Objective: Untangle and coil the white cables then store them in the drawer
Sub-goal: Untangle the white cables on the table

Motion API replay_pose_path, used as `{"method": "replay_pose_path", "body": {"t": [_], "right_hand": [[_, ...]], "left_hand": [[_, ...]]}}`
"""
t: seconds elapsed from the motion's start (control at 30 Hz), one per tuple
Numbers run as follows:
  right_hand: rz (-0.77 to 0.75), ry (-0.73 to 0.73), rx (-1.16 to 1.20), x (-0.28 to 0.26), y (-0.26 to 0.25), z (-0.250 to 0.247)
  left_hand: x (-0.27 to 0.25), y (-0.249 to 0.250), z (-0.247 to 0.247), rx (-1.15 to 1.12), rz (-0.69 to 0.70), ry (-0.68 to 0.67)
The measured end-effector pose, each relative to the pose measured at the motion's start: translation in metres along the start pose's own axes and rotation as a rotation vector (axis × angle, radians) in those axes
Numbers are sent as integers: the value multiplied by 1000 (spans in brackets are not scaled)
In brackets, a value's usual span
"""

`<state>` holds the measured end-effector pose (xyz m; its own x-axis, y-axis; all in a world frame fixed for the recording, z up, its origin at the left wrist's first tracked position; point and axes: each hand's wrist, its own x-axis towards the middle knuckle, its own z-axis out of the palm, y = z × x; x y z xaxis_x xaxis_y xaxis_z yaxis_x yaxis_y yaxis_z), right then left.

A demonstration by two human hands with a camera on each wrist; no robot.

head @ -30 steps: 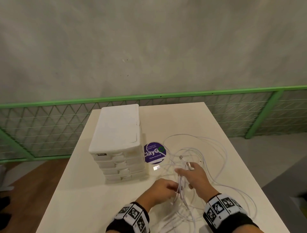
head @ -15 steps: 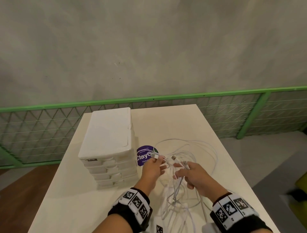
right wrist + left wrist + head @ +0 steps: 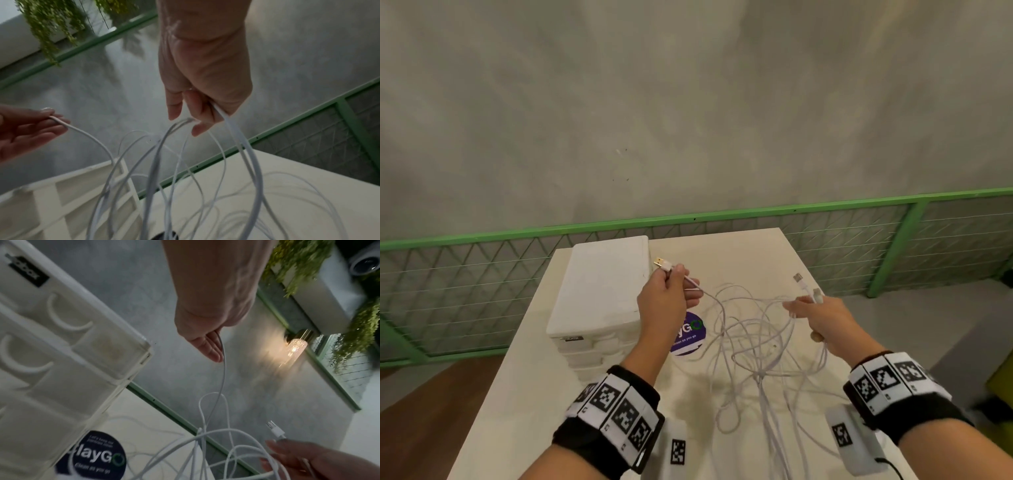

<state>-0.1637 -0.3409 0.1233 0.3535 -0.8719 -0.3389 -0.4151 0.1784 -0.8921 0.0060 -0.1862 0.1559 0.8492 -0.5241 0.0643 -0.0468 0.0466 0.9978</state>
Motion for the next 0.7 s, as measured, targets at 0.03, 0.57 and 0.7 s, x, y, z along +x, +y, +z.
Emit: {"method": "replay_pose_path", "body": {"t": [0.03, 0.57, 0.7], "right_hand": [[-6, 14, 11, 0, -4, -2], [-531, -150, 187, -92, -147, -45], [-631, -257, 7, -105, -167, -21]], "left_hand": [[1, 5, -1, 1, 14, 7], [3, 98, -7, 58, 318, -71], [-2, 130, 9, -40, 339, -247]]}}
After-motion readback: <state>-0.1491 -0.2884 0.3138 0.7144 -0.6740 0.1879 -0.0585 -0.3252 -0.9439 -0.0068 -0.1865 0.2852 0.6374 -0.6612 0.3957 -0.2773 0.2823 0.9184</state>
